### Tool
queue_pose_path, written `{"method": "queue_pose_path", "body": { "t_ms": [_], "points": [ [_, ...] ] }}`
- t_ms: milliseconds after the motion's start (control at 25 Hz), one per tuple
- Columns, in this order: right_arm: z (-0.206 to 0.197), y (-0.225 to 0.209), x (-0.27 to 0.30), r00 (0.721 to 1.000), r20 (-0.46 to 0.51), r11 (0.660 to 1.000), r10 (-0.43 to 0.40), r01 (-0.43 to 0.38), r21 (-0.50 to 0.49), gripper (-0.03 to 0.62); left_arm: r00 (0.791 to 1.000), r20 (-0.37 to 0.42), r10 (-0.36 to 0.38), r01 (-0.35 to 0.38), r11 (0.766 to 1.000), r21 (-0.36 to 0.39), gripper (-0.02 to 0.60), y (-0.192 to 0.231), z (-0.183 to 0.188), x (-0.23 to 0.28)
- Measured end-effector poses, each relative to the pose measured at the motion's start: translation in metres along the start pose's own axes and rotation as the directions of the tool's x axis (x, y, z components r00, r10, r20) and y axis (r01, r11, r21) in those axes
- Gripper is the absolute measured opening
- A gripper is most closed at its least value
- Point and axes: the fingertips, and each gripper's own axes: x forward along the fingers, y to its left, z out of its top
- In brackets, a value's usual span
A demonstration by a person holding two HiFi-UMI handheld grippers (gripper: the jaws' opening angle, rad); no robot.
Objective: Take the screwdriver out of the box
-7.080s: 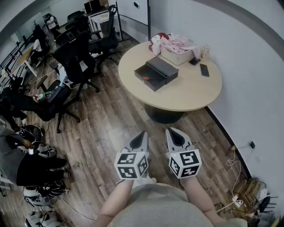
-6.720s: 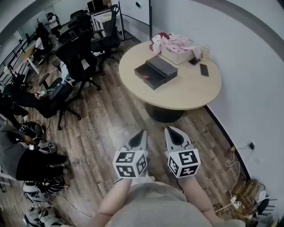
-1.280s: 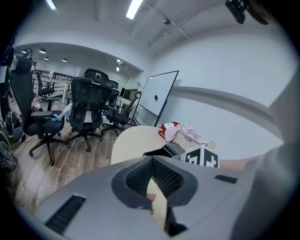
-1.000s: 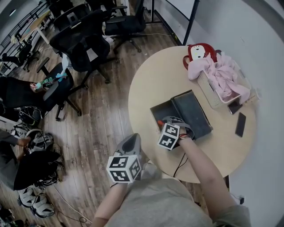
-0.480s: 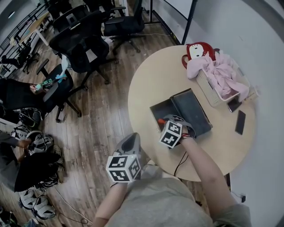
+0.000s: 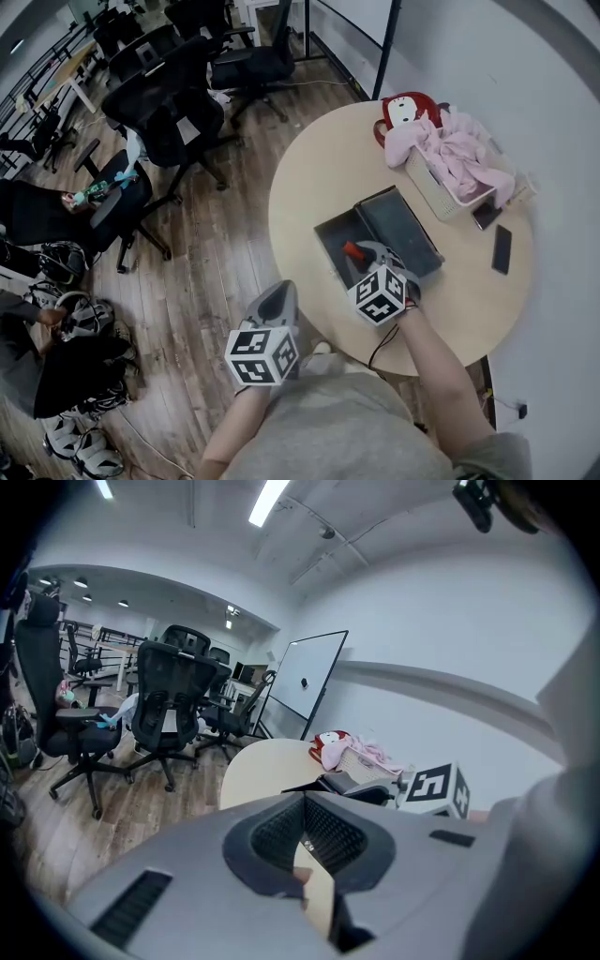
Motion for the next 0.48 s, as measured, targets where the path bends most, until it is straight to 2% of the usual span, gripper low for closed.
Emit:
{"method": "queue_pose_path", "body": {
  "t_ms": [240,480],
  "points": [
    [0.028,-0.008,-0.044,0.983,0.108,0.984,-0.147,0.134,0.120,0.078,0.999,-0.005,-0.051,0.051,0.998,0.021,0.003,0.001,0.002,-0.018],
    [0.057,-0.004,-0.092,0.950,0.172,0.945,-0.262,0.217,0.245,0.078,0.994,-0.012,-0.109,0.109,0.993,0.044,0.003,0.004,0.006,-0.042]
  ]
}}
